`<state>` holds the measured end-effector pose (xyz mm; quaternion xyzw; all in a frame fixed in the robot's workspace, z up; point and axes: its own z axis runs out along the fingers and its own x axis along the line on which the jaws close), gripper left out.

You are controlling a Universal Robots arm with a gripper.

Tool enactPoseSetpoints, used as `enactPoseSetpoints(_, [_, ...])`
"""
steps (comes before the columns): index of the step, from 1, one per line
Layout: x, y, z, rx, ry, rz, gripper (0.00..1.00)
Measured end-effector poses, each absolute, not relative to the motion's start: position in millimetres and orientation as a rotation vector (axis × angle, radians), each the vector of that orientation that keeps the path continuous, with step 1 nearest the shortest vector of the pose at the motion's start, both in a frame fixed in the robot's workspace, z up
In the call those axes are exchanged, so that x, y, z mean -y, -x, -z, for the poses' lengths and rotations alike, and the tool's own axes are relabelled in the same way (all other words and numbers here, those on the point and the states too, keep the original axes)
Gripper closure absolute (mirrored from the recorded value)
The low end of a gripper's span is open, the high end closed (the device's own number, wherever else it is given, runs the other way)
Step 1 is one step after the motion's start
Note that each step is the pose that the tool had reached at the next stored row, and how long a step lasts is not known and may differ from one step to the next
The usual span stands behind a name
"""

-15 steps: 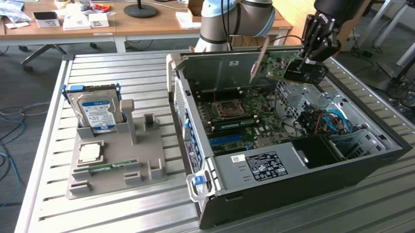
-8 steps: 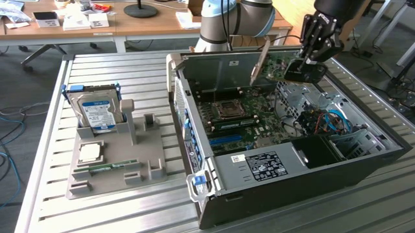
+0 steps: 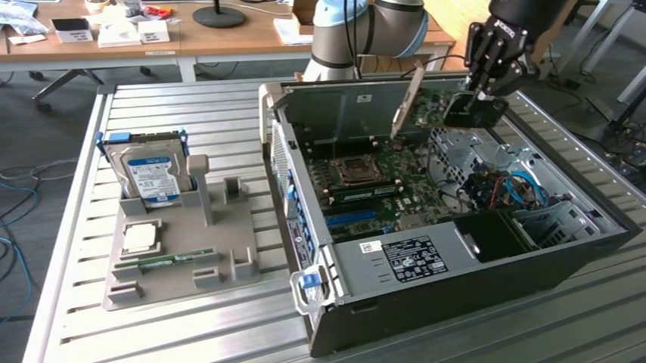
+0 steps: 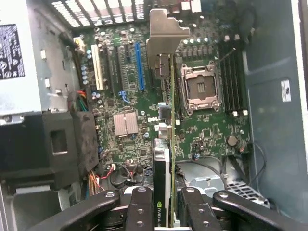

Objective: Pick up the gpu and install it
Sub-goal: 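Insert the gpu into the slot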

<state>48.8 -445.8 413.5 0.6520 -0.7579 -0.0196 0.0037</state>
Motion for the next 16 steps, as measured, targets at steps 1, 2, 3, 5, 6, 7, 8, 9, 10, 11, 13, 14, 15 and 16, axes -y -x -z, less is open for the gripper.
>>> enactPoseSetpoints(1, [445.8, -48.8, -413.5, 2.362, -2.059, 0.061, 0.73])
enactPoseSetpoints(2, [445.8, -48.8, -413.5, 2.348, -2.074, 0.061, 0.73])
enactPoseSetpoints(3, [445.8, -48.8, -413.5, 2.335, -2.089, 0.061, 0.73])
enactPoseSetpoints(5, [445.8, -48.8, -413.4, 2.317, -2.108, 0.061, 0.73])
enactPoseSetpoints(6, [445.8, -48.8, -413.5, 2.316, -2.110, 0.061, 0.73])
enactPoseSetpoints(7, [445.8, -48.8, -413.5, 2.316, -2.109, 0.061, 0.73])
enactPoseSetpoints(8, [445.8, -48.8, -413.5, 2.316, -2.110, 0.061, 0.73])
enactPoseSetpoints(9, [445.8, -48.8, -413.4, 2.316, -2.110, 0.061, 0.73])
enactPoseSetpoints(10, [445.7, -48.7, -413.1, 2.316, -2.110, 0.061, 0.73])
enactPoseSetpoints(11, [445.7, -48.8, -412.7, 2.315, -2.110, 0.061, 0.73])
enactPoseSetpoints(13, [445.7, -48.3, -411.8, 2.314, -2.112, 0.060, 0.73])
enactPoseSetpoints(14, [445.7, -47.9, -411.3, 2.313, -2.115, 0.059, 0.73])
enactPoseSetpoints(15, [445.7, -47.4, -410.7, 2.312, -2.117, 0.058, 0.73])
enactPoseSetpoints(16, [445.7, -46.9, -410.1, 2.310, -2.120, 0.057, 0.73])
